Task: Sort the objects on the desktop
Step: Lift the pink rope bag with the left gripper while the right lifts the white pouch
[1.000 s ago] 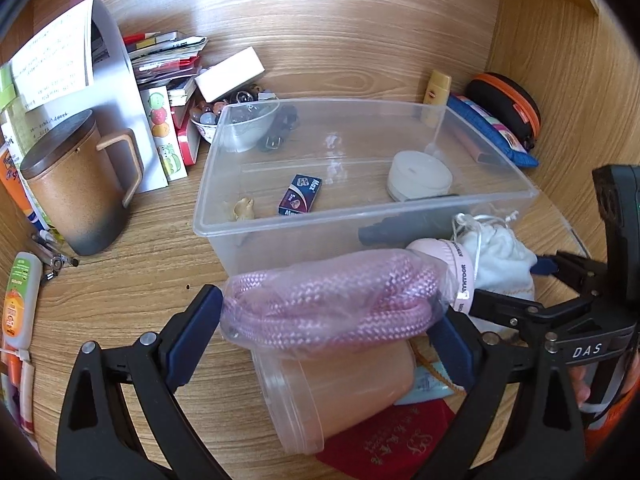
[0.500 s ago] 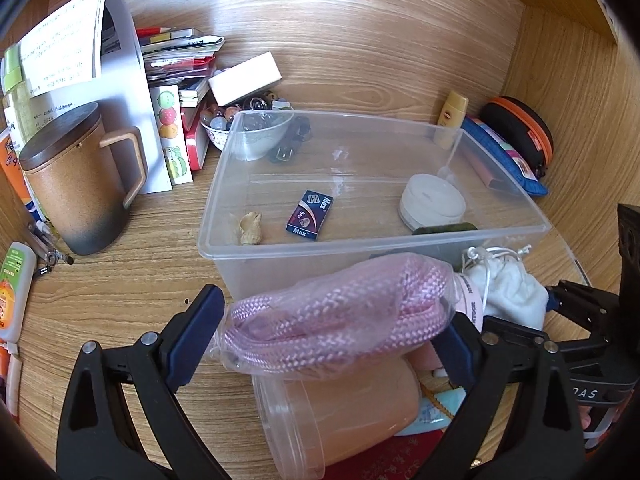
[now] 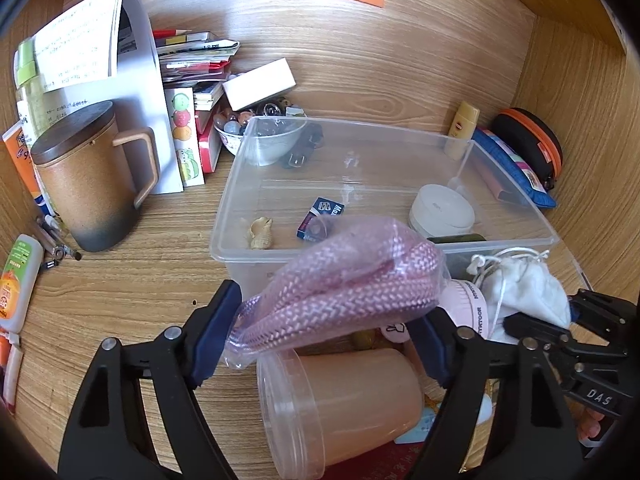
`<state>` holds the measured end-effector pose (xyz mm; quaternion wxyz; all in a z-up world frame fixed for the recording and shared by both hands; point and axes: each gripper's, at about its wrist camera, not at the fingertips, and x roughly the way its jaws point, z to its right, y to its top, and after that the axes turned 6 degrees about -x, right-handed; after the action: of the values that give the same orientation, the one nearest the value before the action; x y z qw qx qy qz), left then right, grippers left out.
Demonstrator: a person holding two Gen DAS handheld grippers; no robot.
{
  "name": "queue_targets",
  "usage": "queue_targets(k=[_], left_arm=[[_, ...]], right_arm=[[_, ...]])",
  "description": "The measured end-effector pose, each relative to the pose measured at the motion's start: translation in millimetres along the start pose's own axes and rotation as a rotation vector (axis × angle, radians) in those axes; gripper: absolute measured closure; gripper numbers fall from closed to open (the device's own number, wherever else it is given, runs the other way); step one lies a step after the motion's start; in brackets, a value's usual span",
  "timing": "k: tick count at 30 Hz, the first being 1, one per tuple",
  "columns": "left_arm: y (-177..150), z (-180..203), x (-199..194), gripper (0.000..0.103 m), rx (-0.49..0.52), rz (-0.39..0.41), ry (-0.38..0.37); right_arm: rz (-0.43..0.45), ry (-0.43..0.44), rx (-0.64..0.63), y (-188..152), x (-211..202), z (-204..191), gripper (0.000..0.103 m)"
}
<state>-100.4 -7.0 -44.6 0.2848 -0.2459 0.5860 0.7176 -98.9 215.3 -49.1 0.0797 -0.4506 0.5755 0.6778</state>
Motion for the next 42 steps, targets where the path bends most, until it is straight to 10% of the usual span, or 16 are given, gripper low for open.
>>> queue_targets(k=[42], left_arm=[[12, -21, -62, 0.049, -0.072, 0.143, -0.023]], right_arm=[[0.186, -0.151, -0.118, 39, -64, -10, 0.074]])
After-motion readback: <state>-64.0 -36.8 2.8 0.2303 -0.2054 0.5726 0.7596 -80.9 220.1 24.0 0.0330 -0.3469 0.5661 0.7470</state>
